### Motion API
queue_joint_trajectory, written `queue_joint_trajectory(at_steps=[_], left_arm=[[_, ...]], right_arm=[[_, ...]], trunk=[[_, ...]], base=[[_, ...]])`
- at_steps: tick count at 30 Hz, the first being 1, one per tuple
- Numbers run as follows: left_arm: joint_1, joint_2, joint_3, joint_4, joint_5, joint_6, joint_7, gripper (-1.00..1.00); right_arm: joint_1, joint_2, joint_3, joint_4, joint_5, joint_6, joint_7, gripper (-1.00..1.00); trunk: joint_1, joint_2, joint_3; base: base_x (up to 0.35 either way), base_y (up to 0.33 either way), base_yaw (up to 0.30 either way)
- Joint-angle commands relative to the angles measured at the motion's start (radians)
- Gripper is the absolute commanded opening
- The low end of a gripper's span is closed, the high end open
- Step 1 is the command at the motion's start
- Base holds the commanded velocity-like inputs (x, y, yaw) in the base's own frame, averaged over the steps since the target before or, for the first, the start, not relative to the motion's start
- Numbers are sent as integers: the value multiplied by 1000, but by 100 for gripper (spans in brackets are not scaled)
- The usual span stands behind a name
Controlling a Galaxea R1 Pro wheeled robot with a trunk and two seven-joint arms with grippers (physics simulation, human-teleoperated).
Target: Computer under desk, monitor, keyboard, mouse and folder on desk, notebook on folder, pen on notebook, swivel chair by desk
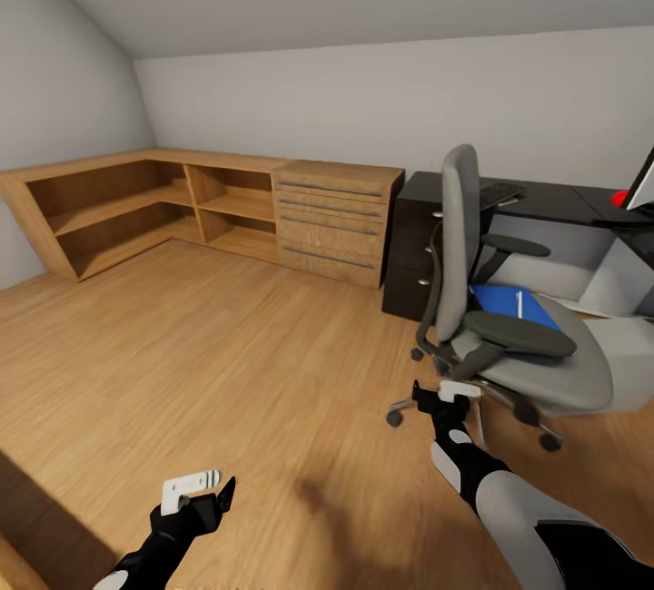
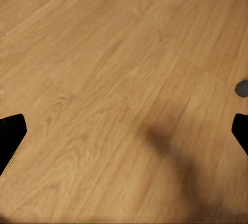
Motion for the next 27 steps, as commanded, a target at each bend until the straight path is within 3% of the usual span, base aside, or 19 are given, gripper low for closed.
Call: queue_joint_trajectory(at_steps=[1,8,19,27], left_arm=[[0,-1,2,0,10,6,0,100],[0,0,2,8,10,3,0,100],[0,0,2,11,10,5,0,100],[0,-1,1,11,10,7,0,100]], right_arm=[[-1,0,-2,1,-7,-5,2,100],[-1,0,-2,1,-7,-5,2,100],[-1,0,1,-1,-7,-5,2,100],[-1,0,1,-1,-7,-5,2,100]], trunk=[[0,0,-1],[0,0,-1],[0,0,-1],[0,0,1]], base=[[5,0,274],[84,0,219],[21,0,23],[-224,0,-42]])
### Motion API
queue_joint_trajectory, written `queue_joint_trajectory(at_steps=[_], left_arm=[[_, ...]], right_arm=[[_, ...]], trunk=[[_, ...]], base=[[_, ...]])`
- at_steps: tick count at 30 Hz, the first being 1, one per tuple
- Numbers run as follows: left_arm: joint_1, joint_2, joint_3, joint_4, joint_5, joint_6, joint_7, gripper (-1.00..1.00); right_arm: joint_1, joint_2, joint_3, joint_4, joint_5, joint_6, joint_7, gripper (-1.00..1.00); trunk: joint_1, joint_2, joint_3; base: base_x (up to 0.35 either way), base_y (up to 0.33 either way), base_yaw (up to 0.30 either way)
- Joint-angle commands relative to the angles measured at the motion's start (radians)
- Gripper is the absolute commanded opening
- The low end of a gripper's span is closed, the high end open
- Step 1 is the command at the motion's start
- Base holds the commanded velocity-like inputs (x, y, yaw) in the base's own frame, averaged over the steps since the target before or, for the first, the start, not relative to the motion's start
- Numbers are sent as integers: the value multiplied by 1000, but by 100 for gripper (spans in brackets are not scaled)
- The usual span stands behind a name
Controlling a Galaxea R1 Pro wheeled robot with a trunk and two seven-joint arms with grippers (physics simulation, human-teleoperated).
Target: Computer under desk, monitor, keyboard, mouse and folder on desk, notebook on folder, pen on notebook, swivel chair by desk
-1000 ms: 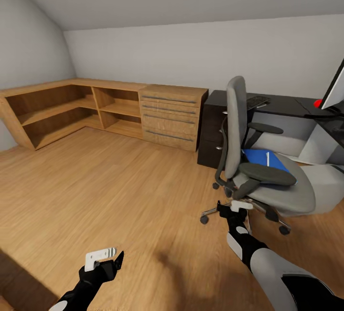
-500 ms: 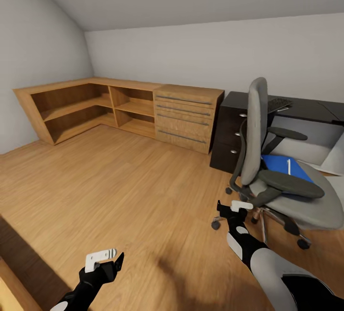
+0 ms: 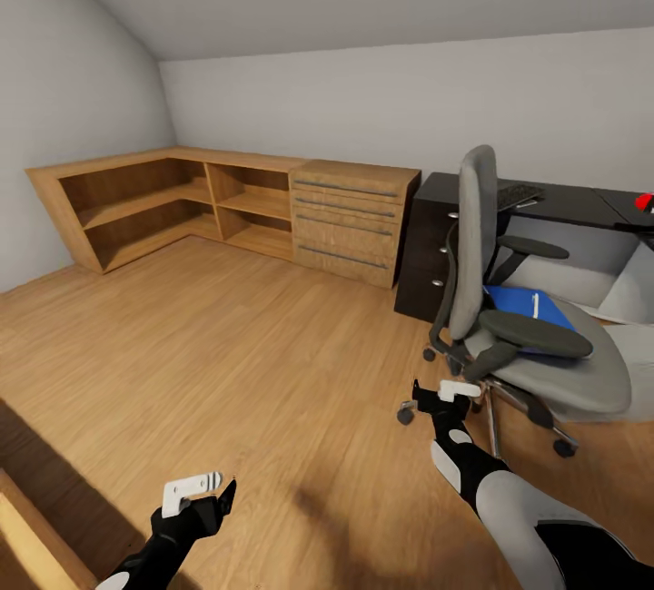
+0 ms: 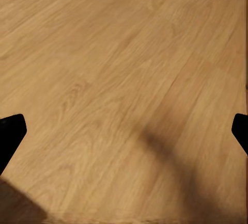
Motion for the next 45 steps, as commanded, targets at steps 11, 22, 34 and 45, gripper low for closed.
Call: queue_joint_trajectory(at_steps=[11,22,34,45], left_arm=[[0,-1,1,-2,10,4,0,100],[0,-1,1,-2,11,4,0,100],[0,-1,3,-2,11,4,0,100],[0,-1,3,-3,11,4,0,100]], right_arm=[[-1,3,0,1,-9,-5,2,100],[1,21,0,0,-12,-4,0,100],[1,22,-2,0,-10,-5,2,100],[1,22,-2,-1,-9,-5,2,100]], trunk=[[-1,0,4],[-1,0,4],[-1,0,14],[-1,0,29]], base=[[-101,0,-81],[-19,0,-1],[-293,0,-106],[-27,0,-203]])
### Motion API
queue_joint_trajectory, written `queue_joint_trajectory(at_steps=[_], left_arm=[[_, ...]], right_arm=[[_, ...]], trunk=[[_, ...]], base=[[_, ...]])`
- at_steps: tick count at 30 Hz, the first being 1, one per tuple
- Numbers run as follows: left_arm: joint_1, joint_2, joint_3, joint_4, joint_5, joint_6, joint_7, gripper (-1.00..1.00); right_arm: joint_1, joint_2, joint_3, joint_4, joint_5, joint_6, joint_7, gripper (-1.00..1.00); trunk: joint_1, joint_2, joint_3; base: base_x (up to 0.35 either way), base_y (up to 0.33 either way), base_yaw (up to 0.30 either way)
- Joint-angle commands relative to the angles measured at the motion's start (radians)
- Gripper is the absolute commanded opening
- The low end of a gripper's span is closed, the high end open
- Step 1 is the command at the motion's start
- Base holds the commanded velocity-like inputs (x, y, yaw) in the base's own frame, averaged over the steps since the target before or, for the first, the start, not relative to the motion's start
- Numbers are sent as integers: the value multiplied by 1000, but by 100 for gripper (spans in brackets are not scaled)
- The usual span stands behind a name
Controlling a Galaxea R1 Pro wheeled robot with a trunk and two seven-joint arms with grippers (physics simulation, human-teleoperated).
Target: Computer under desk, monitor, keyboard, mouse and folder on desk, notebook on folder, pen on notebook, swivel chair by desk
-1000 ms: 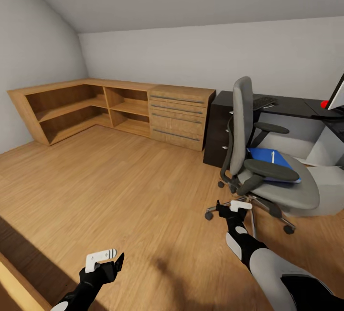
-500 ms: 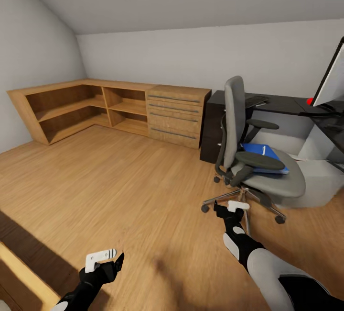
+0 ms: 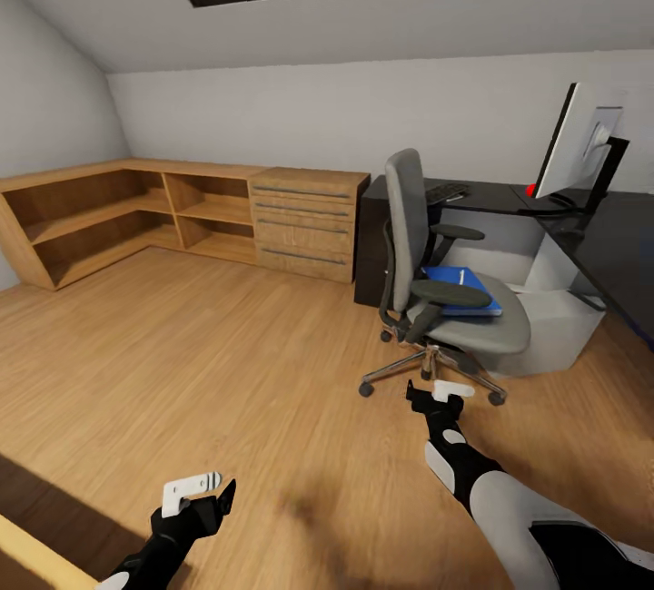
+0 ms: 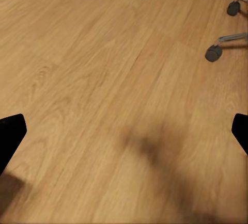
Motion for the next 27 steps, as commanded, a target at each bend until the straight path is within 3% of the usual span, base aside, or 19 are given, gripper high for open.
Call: queue_joint_trajectory(at_steps=[1,14,27], left_arm=[[0,-1,2,-2,10,6,0,100],[0,1,2,-2,10,4,0,100],[0,1,2,-2,9,4,0,100]], right_arm=[[-1,1,-2,1,-7,-5,2,100],[-1,0,-2,0,-7,-5,2,100],[-1,1,-2,-2,-8,-4,1,100]], trunk=[[0,0,1],[0,0,17],[0,0,19]], base=[[-2,0,-204],[25,29,-201],[45,55,-26]])
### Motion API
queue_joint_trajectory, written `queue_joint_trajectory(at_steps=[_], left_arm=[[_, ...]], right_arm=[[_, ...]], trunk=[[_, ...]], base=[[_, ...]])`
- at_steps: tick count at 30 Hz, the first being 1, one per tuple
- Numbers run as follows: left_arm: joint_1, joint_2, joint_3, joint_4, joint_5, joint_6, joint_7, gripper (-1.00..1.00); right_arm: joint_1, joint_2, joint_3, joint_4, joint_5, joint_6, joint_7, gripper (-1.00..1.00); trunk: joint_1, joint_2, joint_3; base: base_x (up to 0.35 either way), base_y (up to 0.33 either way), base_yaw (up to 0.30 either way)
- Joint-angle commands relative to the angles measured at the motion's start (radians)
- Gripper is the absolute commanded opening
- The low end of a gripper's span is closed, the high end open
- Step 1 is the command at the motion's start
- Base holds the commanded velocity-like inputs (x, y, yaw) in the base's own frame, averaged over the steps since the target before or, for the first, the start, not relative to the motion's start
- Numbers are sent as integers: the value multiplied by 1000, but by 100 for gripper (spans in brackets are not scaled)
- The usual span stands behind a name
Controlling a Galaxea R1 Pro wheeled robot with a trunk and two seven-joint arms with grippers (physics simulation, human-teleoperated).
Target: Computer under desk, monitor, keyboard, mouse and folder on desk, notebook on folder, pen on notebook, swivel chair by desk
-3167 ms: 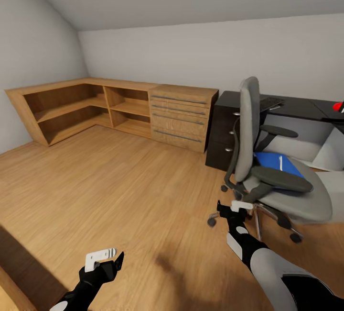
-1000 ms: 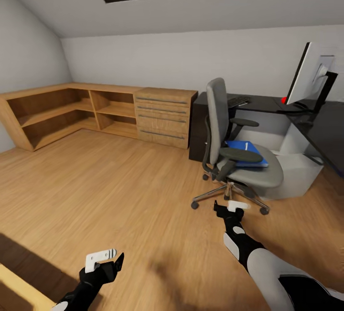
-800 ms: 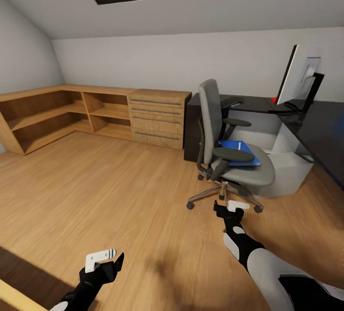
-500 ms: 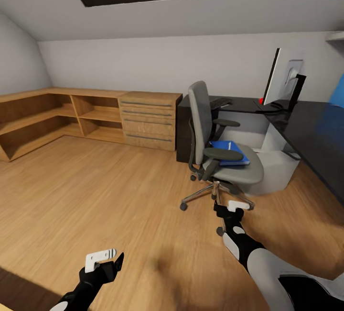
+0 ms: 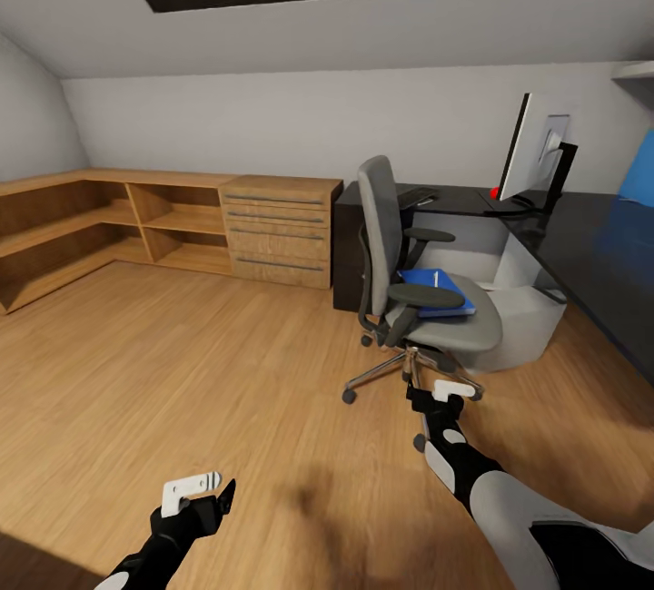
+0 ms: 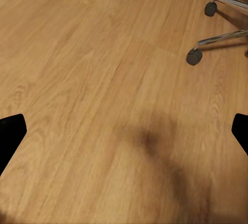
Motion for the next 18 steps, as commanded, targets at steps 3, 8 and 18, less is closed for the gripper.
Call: queue_joint_trajectory(at_steps=[3,8,18], left_arm=[[0,-1,2,-2,10,6,0,100],[0,-1,2,-2,10,6,0,100],[0,-1,2,-2,10,6,0,100]], right_arm=[[-1,1,-2,1,-8,-6,2,100],[-1,0,-3,1,-8,-6,2,100],[-1,-5,-7,1,-21,-5,5,100]], trunk=[[0,0,-1],[0,0,-1],[0,0,-1]], base=[[1,1,0],[0,0,-115],[0,0,-246]])
